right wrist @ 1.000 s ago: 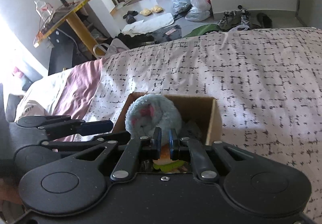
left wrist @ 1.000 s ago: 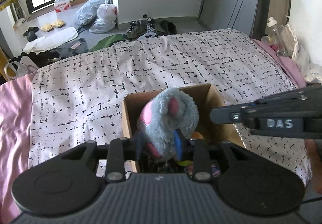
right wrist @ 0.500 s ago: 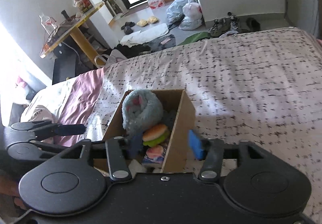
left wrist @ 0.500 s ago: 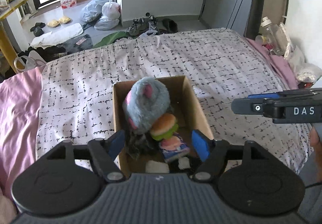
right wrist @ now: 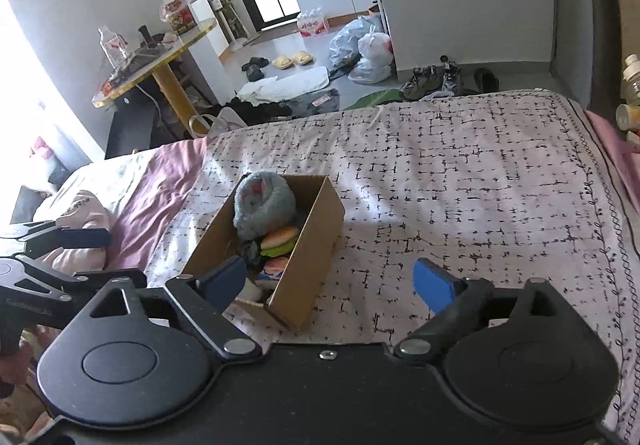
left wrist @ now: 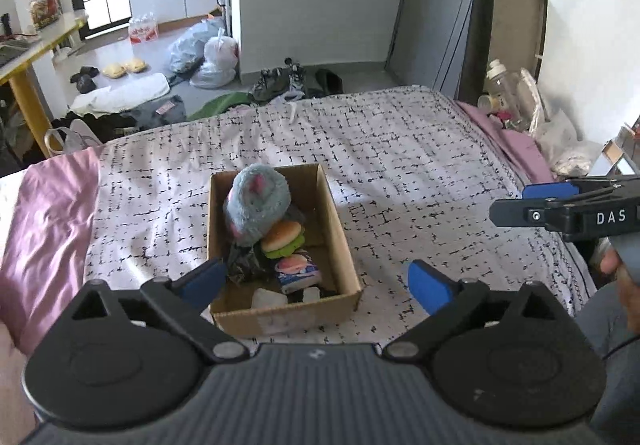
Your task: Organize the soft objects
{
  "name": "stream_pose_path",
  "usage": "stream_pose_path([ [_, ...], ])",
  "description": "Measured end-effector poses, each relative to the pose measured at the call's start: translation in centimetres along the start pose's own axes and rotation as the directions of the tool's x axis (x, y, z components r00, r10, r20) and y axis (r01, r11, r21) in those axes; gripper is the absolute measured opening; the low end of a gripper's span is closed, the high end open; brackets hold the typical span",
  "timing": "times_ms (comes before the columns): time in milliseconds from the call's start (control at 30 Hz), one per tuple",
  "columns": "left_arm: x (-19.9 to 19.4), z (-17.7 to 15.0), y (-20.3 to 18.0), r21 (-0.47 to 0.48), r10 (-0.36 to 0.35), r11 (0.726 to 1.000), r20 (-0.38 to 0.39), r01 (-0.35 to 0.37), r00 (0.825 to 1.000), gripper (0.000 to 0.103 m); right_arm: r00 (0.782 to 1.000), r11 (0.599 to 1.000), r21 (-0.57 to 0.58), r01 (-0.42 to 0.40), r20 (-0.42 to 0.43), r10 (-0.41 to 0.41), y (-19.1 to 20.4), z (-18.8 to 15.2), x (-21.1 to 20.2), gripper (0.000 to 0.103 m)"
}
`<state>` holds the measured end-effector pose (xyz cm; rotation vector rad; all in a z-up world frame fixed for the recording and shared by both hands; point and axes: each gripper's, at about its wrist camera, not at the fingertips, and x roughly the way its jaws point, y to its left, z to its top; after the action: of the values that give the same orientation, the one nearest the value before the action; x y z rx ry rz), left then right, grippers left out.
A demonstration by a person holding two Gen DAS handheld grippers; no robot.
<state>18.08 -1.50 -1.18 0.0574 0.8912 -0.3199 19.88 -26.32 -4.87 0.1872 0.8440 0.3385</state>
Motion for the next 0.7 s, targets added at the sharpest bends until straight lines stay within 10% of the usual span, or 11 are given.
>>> stream_pose_path([
  [700,-9.5,-5.5,-4.4,-0.042,0.052,0.998,0.211,-0.044,0.976,0.103,0.993,0.995,0.088,-0.042,0.11,0.033,0.1,-4.9,-10.0,0.103],
])
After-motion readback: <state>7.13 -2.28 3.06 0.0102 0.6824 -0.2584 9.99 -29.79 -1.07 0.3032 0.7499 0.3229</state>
